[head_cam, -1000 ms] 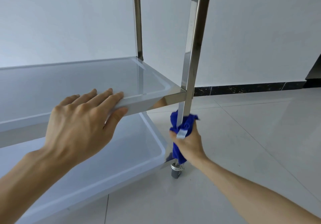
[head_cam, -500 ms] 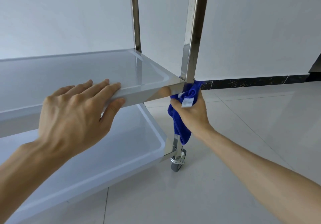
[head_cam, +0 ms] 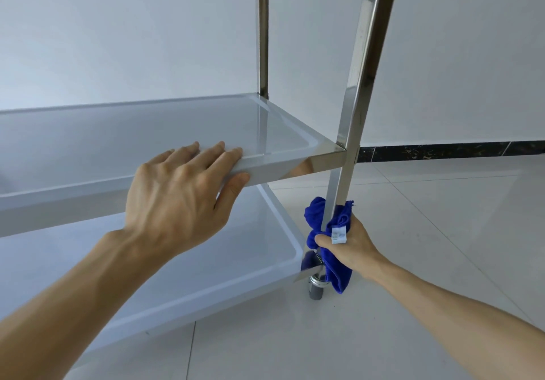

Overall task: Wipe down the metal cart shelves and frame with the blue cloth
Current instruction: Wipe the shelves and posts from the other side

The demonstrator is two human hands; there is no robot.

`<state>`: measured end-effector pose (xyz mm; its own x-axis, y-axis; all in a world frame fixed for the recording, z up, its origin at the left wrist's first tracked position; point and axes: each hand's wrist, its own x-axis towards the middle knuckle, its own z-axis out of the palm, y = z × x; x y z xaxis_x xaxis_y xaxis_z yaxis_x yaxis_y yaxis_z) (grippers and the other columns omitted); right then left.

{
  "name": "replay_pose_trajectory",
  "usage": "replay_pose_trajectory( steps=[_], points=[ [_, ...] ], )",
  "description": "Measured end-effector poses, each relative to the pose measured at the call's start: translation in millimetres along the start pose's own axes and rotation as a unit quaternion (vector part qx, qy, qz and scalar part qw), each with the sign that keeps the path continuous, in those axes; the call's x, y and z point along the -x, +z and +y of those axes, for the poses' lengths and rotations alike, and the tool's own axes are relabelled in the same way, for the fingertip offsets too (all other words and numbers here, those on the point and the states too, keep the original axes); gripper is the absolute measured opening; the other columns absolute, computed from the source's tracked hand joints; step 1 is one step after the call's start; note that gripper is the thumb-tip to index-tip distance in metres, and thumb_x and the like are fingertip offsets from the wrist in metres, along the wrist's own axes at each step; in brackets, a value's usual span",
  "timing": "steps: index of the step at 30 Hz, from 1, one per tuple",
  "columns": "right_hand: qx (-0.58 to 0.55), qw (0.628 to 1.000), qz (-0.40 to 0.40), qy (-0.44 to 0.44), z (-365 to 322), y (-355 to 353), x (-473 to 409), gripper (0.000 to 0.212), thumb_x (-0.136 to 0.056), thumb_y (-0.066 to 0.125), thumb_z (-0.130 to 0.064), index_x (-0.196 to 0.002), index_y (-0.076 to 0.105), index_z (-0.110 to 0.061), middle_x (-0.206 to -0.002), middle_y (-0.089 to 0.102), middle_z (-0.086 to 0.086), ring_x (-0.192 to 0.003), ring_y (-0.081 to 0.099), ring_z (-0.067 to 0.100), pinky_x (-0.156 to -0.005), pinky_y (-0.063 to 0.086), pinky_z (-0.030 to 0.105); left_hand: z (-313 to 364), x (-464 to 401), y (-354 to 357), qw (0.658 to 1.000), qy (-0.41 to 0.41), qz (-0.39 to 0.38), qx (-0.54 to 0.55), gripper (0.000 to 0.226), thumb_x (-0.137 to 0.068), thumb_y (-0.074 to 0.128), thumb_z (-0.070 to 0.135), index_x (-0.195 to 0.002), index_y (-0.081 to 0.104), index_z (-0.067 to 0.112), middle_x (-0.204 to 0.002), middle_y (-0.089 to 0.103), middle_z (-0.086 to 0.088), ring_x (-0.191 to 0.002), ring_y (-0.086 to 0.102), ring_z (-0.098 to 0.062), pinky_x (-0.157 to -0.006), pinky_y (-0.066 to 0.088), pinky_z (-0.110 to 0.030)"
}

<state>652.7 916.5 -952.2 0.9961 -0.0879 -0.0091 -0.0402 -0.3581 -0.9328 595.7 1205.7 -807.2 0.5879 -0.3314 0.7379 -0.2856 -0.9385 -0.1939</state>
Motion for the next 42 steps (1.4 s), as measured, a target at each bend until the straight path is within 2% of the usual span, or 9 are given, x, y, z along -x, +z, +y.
replay_pose_trajectory(
  steps=[12, 23, 26, 29, 32, 35, 39, 41, 42],
  points=[
    [0.018, 0.996, 0.080, 0.017, 19.1, -52.4, -0.3, 0.038, -0.076, 0.078, -0.014, -0.097, 0.053, -0.033, -0.076, 0.062, -0.008, -0.063, 0.060, 0.008, -0.058, 0.047, 0.022, 51.6, -34.4, 17.1, 0.998, 0.014, -0.050, 0.046, 0.043, -0.101, 0.039, 0.045, -0.123, 0.067, 0.021, -0.124, 0.070, -0.002, -0.112, 0.066, -0.035, -0.081, 0.053, -0.044],
    [0.061, 0.988, 0.120, 0.071, 26.0, -109.7, 14.3, 0.032, -0.075, 0.080, -0.015, -0.091, 0.054, -0.025, -0.060, 0.062, -0.012, -0.051, 0.060, 0.001, -0.053, 0.046, 0.021, 106.6, -62.8, 20.0, 0.983, 0.027, -0.167, 0.069, 0.051, -0.102, 0.019, 0.049, -0.142, 0.039, 0.027, -0.140, 0.052, 0.004, -0.124, 0.050, -0.029, -0.102, 0.038, -0.046],
    [0.073, 0.988, 0.121, 0.062, 21.9, -123.6, 25.4, 0.035, -0.077, 0.080, -0.016, -0.099, 0.056, -0.030, -0.077, 0.067, -0.008, -0.070, 0.066, 0.013, -0.064, 0.050, 0.028, 104.5, -65.3, 14.5, 0.973, 0.057, -0.129, 0.185, 0.046, -0.102, 0.036, 0.040, -0.146, 0.040, 0.026, -0.145, 0.049, 0.006, -0.124, 0.052, -0.026, -0.104, 0.037, -0.038],
    [0.129, 0.980, 0.139, 0.056, 19.3, -134.2, 44.4, 0.032, -0.082, 0.078, -0.020, -0.101, 0.053, -0.028, -0.088, 0.069, -0.003, -0.079, 0.067, 0.018, -0.063, 0.048, 0.029, 92.7, -55.3, 4.0, 0.934, 0.121, -0.051, 0.331, 0.032, -0.100, 0.048, 0.014, -0.130, 0.060, 0.013, -0.131, 0.059, -0.003, -0.113, 0.059, -0.027, -0.099, 0.044, -0.036],
    [0.200, 0.966, 0.153, 0.064, 24.0, -138.6, 68.4, 0.024, -0.086, 0.073, -0.021, -0.092, 0.049, -0.021, -0.083, 0.069, 0.003, -0.073, 0.066, 0.019, -0.059, 0.046, 0.029, 72.8, -24.8, 7.9, 0.922, 0.231, 0.009, 0.312, 0.026, -0.095, 0.051, 0.003, -0.113, 0.069, 0.010, -0.115, 0.066, -0.004, -0.099, 0.063, -0.026, -0.087, 0.047, -0.039],
    [0.210, 0.964, 0.150, 0.063, 23.9, -133.2, 90.1, 0.024, -0.085, 0.075, -0.028, -0.091, 0.052, -0.023, -0.077, 0.068, -0.003, -0.068, 0.066, 0.014, -0.058, 0.047, 0.028, 47.7, 14.4, 25.6, 0.920, 0.269, -0.095, 0.270, 0.026, -0.096, 0.050, 0.012, -0.112, 0.069, 0.017, -0.112, 0.067, 0.004, -0.092, 0.066, -0.021, -0.080, 0.051, -0.037],
    [0.219, 0.970, 0.101, -0.040, 1.9, -115.8, 89.4, 0.028, -0.084, 0.070, -0.025, -0.088, 0.049, -0.043, -0.080, 0.063, -0.019, -0.071, 0.062, 0.001, -0.058, 0.045, 0.019, 4.2, 48.3, 57.0, 0.924, 0.162, -0.279, 0.205, 0.035, -0.100, 0.036, 0.040, -0.122, 0.062, 0.032, -0.124, 0.062, 0.015, -0.108, 0.063, -0.011, -0.091, 0.048, -0.029],
    [0.303, 0.936, 0.072, -0.162, -8.8, -108.2, 76.4, 0.041, -0.078, 0.070, -0.013, -0.096, 0.051, -0.046, -0.099, 0.059, -0.021, -0.086, 0.060, 0.009, -0.069, 0.047, 0.019, -19.4, 61.0, 72.3, 0.917, 0.104, -0.344, 0.172, 0.032, -0.100, 0.040, 0.045, -0.128, 0.055, 0.038, -0.133, 0.054, 0.020, -0.116, 0.057, -0.007, -0.098, 0.044, -0.028],
    [0.381, 0.894, 0.062, -0.226, -12.3, -104.6, 66.7, 0.046, -0.074, 0.073, -0.011, -0.107, 0.055, -0.037, -0.112, 0.057, -0.016, -0.097, 0.058, 0.020, -0.079, 0.048, 0.027, -29.4, 66.9, 78.7, 0.913, 0.082, -0.367, 0.157, 0.033, -0.099, 0.042, 0.046, -0.129, 0.053, 0.040, -0.135, 0.052, 0.021, -0.118, 0.055, -0.007, -0.099, 0.043, -0.029]
  ],
)
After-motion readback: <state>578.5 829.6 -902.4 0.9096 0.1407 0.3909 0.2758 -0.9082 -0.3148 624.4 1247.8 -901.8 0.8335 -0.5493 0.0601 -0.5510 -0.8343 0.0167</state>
